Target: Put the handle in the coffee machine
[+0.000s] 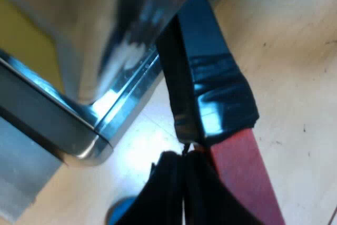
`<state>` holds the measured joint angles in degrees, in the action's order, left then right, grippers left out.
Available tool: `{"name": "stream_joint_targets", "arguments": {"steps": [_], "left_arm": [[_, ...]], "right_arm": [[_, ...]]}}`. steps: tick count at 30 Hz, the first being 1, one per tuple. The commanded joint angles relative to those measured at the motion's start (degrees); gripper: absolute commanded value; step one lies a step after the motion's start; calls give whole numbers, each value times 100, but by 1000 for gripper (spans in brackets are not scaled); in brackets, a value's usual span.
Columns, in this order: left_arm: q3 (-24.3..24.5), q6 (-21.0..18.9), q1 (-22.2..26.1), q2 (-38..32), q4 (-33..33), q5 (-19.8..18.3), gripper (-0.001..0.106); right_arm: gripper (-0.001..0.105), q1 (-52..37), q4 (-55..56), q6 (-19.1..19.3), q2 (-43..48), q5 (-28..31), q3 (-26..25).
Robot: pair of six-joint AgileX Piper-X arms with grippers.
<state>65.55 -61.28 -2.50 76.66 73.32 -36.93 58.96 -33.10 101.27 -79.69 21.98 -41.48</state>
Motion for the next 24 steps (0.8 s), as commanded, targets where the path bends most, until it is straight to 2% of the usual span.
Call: {"name": "stream_joint_targets", "arguments": {"steps": [1, 6, 12, 15, 24], "left_arm": [[-108, -137, -94, -148, 66, -375, 0], [-439, -259, -94, -326, -21, -375, 0], [-472, -475, -94, -527, -112, -375, 0], [-472, -647, -115, -619, -144, -375, 0], [-562, -791, -113, -644, -118, -375, 0]], "right_arm": [[32, 3, 380, -121, 334, -322, 10], [32, 3, 932, -119, 904, -567, 10], [32, 3, 1626, -119, 1289, -679, 10], [32, 3, 1629, -119, 1377, -679, 10], [32, 3, 1927, -119, 1664, -690, 10]]}}
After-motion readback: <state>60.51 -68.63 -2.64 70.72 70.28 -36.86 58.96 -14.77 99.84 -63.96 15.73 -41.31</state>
